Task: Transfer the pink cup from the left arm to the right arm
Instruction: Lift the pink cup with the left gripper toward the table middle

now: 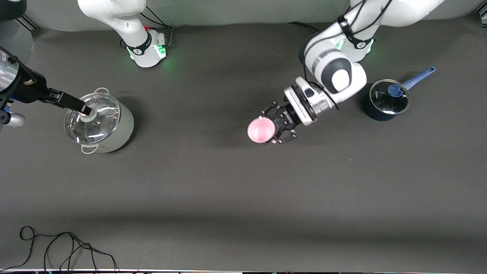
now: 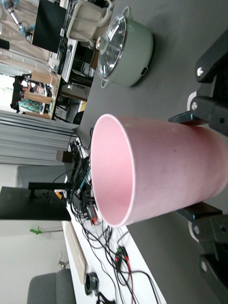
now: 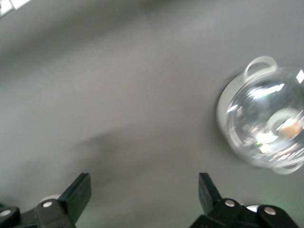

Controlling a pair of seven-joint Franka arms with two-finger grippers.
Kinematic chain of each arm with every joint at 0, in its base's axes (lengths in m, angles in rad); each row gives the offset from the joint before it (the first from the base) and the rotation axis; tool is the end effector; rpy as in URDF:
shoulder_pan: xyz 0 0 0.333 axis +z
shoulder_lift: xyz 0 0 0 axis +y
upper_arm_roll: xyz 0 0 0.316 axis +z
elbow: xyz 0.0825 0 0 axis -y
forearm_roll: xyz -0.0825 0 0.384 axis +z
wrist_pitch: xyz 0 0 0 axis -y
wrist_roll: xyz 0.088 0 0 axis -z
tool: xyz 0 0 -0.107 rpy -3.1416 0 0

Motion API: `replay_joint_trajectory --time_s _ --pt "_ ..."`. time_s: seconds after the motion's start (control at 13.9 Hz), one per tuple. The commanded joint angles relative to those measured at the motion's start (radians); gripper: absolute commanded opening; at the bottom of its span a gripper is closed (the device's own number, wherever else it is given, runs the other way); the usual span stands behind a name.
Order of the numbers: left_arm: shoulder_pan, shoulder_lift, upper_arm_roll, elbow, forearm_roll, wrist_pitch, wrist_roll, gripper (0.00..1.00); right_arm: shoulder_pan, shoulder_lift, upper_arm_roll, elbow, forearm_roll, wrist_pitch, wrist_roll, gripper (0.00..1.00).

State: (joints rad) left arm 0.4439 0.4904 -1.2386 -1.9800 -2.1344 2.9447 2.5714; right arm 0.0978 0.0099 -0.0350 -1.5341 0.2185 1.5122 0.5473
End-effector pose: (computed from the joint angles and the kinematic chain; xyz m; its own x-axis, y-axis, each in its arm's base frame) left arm 0.4779 -0.3450 0.3611 0.2641 -0.2379 0.9347 -0.8776 -0.4613 0.1306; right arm 0.5491 0.0590 0.6338 0.8860 -0.4425 -0.1385 -0.4614 -0.8710 -0.1689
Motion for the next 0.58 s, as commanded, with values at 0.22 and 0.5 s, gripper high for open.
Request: replay_joint_trajectory --time_s 0.22,0.5 --pt "-0.165 -0.030 0.010 0.176 -0.030 0.146 -0.077 0.23 0.152 0.074 0.053 0.127 0.093 0.003 0.599 1.00" --pt "-0.175 -0.029 0.010 0.185 -0.029 0.159 -0.079 0.23 0.272 0.220 0.055 0.310 0.142 0.005 1.012 1.00"
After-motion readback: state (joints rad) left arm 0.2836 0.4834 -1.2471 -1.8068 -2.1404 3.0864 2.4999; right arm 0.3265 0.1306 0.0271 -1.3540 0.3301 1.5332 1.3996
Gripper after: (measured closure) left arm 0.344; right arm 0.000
